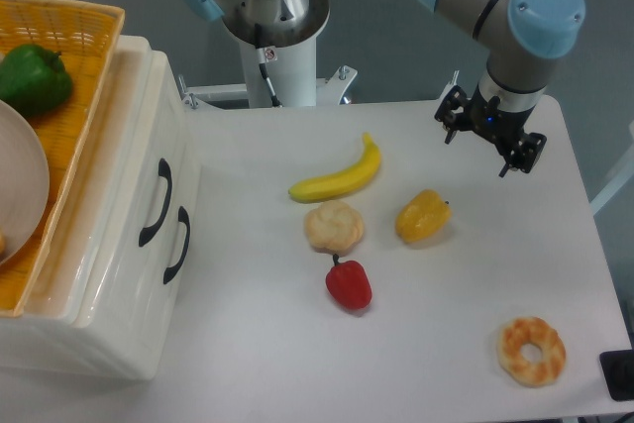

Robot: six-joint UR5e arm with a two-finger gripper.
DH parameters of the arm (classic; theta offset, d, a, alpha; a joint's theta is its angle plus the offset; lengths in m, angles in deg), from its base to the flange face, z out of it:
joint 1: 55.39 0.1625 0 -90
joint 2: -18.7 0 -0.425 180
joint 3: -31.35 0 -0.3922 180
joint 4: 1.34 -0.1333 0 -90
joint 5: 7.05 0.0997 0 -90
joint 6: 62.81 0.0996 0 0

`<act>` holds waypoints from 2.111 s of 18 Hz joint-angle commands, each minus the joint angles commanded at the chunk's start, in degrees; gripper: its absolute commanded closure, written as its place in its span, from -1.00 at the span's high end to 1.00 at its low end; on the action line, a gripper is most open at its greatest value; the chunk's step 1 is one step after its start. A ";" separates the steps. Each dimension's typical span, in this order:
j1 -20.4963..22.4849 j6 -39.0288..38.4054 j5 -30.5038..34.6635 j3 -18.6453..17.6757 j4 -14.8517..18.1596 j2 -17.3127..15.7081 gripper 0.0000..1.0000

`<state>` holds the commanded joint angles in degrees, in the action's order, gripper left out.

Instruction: Slide the top white drawer open

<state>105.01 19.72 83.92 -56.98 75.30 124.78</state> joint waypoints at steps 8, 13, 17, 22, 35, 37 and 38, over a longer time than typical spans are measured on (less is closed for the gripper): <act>0.44 -0.17 -0.44 -0.09 0.00 0.00 1.00; -0.09 -8.76 -2.80 -0.53 0.26 -0.70 1.00; -3.15 -19.31 -5.27 -1.58 1.32 -2.90 1.00; -8.96 -34.43 -5.54 -1.85 4.47 -4.48 1.00; -18.80 -59.84 -19.86 -2.37 7.74 -6.68 1.00; -20.12 -61.69 -22.14 -1.76 7.73 -6.07 1.00; -20.47 -62.13 -23.19 -1.76 7.73 -5.80 1.00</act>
<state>84.54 -42.42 60.73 -58.73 83.04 118.98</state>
